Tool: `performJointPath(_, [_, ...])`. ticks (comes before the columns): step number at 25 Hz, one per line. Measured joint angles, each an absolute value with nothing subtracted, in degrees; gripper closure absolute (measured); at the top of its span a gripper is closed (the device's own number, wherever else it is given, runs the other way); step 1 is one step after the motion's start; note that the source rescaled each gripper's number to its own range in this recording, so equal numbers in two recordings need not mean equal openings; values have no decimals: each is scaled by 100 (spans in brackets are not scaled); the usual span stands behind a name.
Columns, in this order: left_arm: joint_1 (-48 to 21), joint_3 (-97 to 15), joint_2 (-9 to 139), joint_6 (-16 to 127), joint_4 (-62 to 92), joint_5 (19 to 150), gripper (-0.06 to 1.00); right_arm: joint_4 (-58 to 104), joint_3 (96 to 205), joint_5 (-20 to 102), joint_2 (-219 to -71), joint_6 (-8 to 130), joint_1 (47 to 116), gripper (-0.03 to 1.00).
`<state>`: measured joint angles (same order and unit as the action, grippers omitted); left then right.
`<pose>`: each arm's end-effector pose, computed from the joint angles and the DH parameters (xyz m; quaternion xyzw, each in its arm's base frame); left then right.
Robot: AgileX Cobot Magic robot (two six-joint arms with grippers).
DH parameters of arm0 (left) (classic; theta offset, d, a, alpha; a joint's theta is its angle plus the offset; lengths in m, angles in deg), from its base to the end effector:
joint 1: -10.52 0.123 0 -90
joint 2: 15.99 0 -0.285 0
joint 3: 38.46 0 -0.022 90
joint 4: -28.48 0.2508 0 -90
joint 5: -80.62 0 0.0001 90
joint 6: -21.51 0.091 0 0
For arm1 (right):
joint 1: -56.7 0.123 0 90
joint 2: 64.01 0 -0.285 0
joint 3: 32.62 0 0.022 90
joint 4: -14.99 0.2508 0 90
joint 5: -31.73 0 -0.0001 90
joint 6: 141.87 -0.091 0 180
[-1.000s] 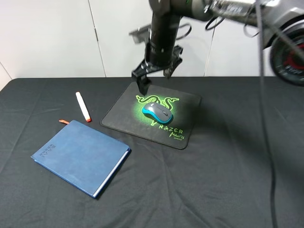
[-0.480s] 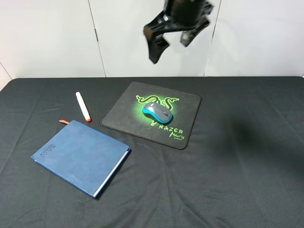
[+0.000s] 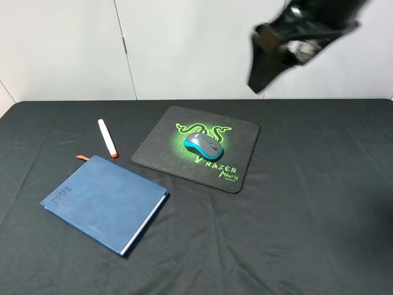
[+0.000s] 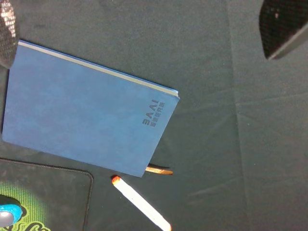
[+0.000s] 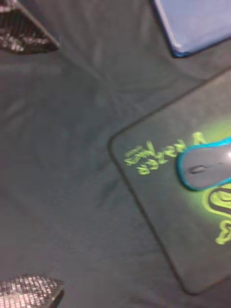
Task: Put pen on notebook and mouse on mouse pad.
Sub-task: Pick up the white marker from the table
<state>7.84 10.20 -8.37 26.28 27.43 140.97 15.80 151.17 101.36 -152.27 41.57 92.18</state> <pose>-0.0049 -0.0012 0.2775 0.0556 0.8491 0.0004 0.5253 0.2261 0.1626 0.3720 -0.3238 0.9192 0.0686 0.2135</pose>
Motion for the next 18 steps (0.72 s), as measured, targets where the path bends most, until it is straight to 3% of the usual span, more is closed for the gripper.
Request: performJointPath(18, [784,1020,-837,2628,2739,14097,-6,1584,11949,10150,-11678,3627,9218,-3])
